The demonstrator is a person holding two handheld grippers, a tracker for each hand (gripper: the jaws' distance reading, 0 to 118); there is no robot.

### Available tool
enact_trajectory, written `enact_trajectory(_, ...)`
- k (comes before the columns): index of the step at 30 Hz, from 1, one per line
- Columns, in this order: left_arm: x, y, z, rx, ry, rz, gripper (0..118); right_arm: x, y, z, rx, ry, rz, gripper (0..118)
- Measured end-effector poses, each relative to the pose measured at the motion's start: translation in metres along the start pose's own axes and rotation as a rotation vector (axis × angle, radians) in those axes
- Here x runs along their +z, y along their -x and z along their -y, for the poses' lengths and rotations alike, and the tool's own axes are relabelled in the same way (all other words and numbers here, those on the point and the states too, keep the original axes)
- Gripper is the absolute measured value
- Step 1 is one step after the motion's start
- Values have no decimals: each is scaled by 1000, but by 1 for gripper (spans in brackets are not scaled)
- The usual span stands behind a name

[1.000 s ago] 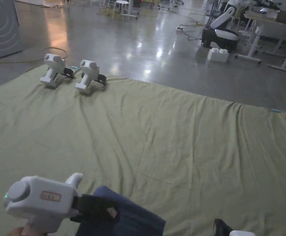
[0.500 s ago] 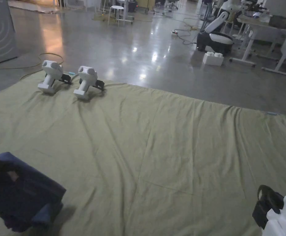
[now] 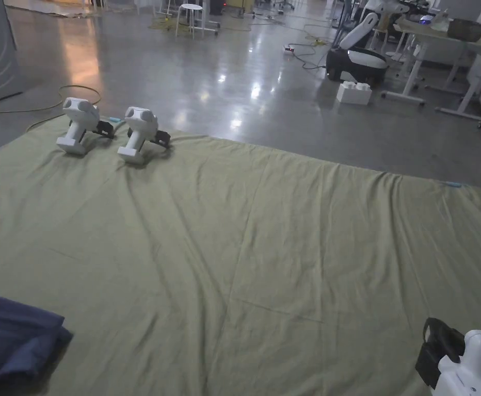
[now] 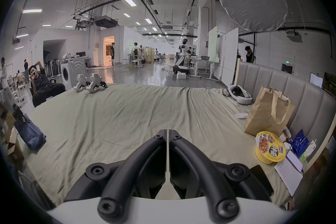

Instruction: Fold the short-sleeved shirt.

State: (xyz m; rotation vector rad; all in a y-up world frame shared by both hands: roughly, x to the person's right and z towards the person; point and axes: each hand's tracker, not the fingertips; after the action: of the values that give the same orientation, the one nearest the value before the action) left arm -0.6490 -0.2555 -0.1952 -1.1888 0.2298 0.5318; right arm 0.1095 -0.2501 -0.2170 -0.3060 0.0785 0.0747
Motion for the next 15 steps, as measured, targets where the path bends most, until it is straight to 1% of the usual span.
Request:
enact_trajectory(2, 12, -4, 1, -29, -45, -89, 73, -1, 1, -1, 4, 0, -5, 4)
enact_trajectory(5, 34, -6, -1, -63, -136, -189, 75, -3, 3, -4, 6, -10, -16, 4)
enact_trajectory(8, 55, -11, 2, -46, -229, -176, 75, -5, 4, -7, 5, -20, -29, 4)
enact_trajectory(11, 62, -24, 10, -68, -332, -85, 75, -8, 7, -9, 5, -26, -40, 4)
enact_trajectory(15, 56, -65, 34, -91, -465, 1, 75, -11, 9, -10, -5, -31, -51, 4)
